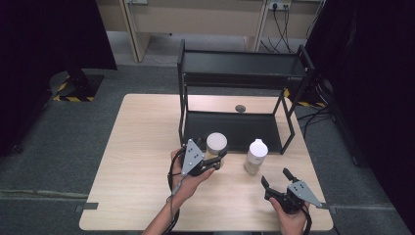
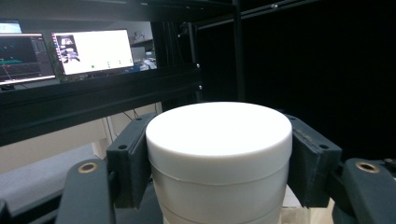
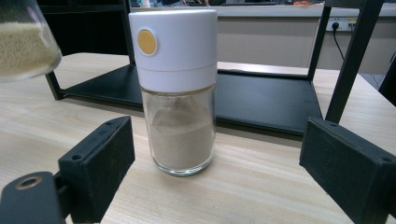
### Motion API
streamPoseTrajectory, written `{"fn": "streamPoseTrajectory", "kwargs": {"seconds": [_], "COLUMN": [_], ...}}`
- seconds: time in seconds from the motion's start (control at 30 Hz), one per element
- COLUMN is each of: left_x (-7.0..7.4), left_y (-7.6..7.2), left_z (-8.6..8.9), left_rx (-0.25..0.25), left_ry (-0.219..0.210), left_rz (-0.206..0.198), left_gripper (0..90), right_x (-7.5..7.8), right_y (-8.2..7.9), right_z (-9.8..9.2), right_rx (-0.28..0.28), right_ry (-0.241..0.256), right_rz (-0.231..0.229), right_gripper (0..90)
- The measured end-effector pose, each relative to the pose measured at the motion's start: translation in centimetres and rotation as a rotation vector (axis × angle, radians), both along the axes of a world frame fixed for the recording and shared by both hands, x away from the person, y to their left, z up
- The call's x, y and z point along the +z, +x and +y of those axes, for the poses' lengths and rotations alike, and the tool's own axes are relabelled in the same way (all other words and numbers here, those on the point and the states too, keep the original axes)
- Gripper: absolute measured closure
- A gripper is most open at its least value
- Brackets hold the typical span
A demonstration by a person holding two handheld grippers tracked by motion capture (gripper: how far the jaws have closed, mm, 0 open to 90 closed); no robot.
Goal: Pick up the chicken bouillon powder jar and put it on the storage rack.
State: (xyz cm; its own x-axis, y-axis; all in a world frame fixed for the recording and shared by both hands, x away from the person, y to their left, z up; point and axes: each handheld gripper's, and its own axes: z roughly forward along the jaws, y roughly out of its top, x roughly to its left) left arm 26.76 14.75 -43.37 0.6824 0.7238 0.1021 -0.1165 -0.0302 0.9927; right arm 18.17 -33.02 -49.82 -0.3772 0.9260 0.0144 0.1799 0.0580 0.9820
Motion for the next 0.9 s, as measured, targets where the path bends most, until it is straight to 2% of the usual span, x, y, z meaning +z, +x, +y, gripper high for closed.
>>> {"fn": "streamPoseTrajectory", "kwargs": {"seconds": [0.6, 0.9], "left_x": [2.7, 3.9], "left_y": [0.1, 0.2], "left_z": [0.3, 0.5], "left_rx": [0.034, 0.053], "left_ry": [-0.009, -0.026], "left_rz": [-0.013, -0.029], "left_gripper": [32.9, 32.9], "right_x": [0.0, 0.0], "right_y": [0.0, 0.0], "right_z": [0.0, 0.0], "right_rx": [-0.003, -0.003], "right_ry": [0.002, 0.001], "right_rz": [0.0, 0.001], "right_gripper": [10.3, 10.4]}}
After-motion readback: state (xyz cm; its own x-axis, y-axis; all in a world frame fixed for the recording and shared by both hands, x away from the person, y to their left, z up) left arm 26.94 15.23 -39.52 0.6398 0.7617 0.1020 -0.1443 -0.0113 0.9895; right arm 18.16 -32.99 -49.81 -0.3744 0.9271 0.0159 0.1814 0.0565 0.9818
